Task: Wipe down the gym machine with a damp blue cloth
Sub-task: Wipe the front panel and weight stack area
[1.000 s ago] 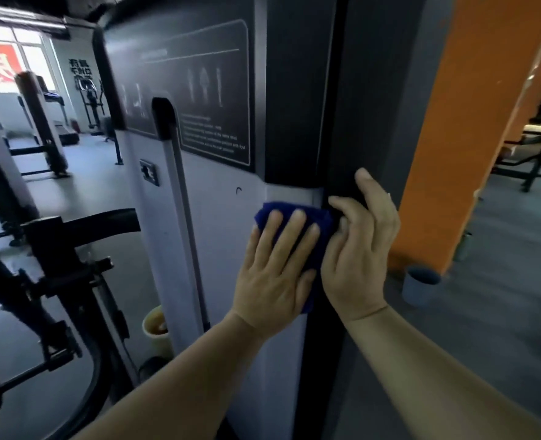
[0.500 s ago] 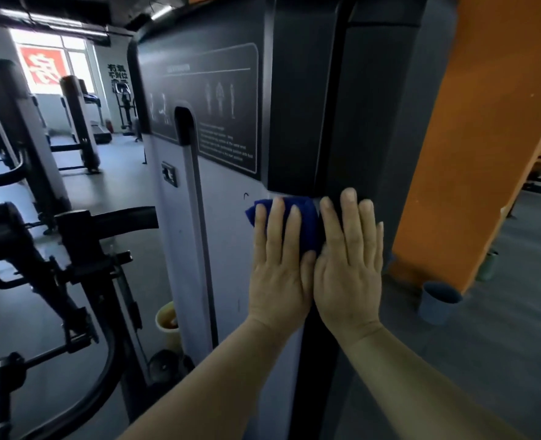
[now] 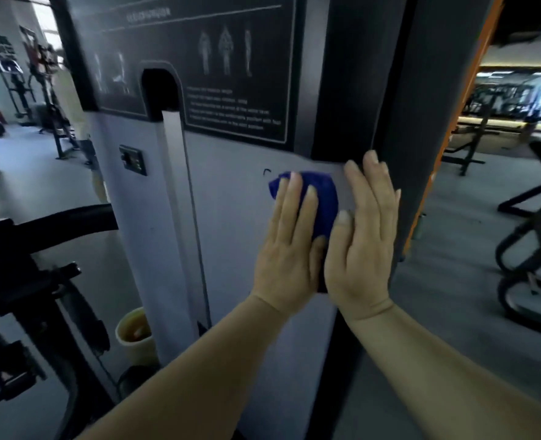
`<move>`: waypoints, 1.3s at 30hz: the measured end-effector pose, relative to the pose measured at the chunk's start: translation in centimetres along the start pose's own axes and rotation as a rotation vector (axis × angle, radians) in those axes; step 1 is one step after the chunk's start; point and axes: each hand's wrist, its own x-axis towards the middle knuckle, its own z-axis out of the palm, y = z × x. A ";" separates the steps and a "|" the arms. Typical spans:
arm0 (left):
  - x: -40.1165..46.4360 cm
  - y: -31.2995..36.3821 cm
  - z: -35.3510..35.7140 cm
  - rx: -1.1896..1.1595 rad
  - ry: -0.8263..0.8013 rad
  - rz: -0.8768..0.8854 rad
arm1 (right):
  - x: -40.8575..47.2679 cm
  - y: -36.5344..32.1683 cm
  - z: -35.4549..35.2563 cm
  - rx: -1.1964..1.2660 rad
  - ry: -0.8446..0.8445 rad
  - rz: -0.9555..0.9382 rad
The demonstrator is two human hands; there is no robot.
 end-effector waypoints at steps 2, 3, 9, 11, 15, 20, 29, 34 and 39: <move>-1.9 -1.4 -0.3 -0.002 -0.071 0.035 | 0.0 -0.6 0.9 -0.045 0.032 0.032; -1.4 -2.3 -0.6 0.001 -0.074 0.039 | 0.1 -0.9 1.3 -0.077 0.049 0.048; -0.2 -6.9 -2.4 0.084 -0.122 0.021 | -0.2 -3.0 3.5 -0.158 0.100 0.121; -1.6 -6.9 -2.6 0.128 -0.144 0.022 | -0.4 -3.0 3.9 -0.229 0.116 0.111; 2.5 -7.3 -3.2 0.105 -0.084 0.031 | -0.1 -3.0 5.2 -0.422 0.211 0.124; -3.1 -8.1 -2.4 0.117 -0.144 0.045 | -0.6 -2.5 5.6 -0.524 0.227 0.091; -1.6 -7.7 -1.6 0.075 -0.110 -0.043 | -0.4 -2.2 5.6 -0.571 0.241 0.040; 1.8 -6.9 -1.8 -0.001 0.016 -0.299 | -0.6 -1.7 5.5 -0.594 0.245 0.015; 1.6 -5.3 -1.9 -0.081 -0.001 -0.379 | -0.7 -1.7 5.5 -0.571 0.221 0.020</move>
